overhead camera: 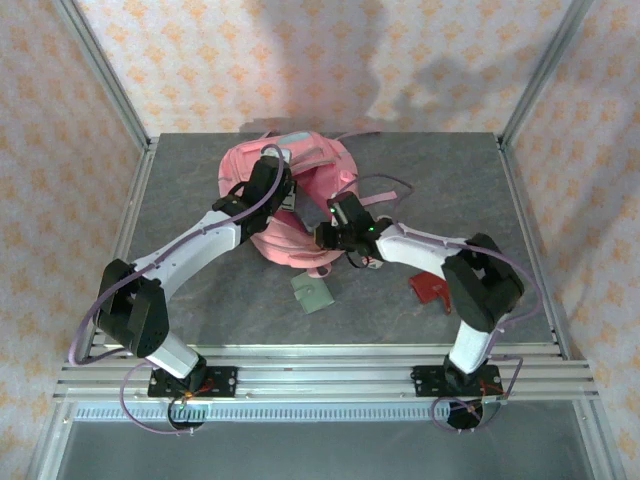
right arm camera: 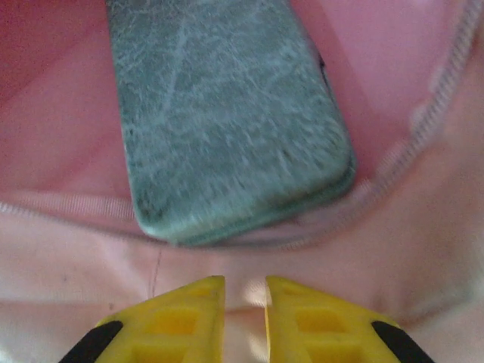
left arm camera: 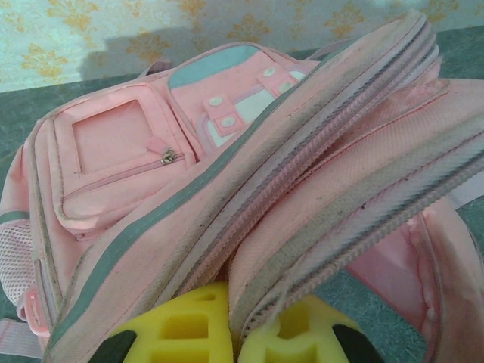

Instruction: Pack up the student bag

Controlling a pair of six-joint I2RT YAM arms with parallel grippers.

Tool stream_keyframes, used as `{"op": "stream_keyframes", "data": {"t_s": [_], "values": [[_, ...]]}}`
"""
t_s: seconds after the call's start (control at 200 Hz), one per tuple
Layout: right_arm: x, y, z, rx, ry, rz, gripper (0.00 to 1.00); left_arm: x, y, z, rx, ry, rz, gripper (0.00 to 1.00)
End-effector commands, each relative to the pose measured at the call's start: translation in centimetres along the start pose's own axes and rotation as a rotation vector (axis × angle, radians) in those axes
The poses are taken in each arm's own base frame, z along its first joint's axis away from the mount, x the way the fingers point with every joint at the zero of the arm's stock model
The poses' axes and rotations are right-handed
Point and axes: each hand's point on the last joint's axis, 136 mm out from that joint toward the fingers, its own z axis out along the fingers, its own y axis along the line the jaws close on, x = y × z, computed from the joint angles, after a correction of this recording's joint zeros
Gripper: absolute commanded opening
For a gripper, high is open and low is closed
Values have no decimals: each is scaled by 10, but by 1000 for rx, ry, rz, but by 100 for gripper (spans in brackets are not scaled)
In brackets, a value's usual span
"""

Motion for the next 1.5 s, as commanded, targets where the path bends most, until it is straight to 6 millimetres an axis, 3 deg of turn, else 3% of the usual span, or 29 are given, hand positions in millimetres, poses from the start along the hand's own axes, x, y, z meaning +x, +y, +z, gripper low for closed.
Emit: {"op": "stream_keyframes", "data": {"t_s": [0.0,0.19,0.491,0.686,0.891,1.156,1.306,1.366,1.492], "values": [[-35,16,8,-66,-105,45,21,-59,-12,-35,72,-191,-98,0],[-62,34,23,-149,-190,84,22,-57,-16,-41,83,-192,-100,0],[-103,40,43,-204,-334,139,26,-50,-18,-43,90,-183,-112,0],[-124,44,30,-216,-429,166,27,-42,-20,-43,95,-170,-109,0],[-114,35,17,-217,-468,164,26,-36,-27,-44,137,-159,-98,0],[-93,40,51,-227,-353,80,21,-31,-34,-48,178,-143,-112,0],[-74,55,72,-230,-264,-42,24,-38,-35,-51,190,-159,-122,0],[-70,53,84,-199,-233,-54,25,-40,-37,-51,195,-159,-123,0],[-88,42,73,-181,-327,3,30,-39,-39,-50,205,-152,-129,0]]}}
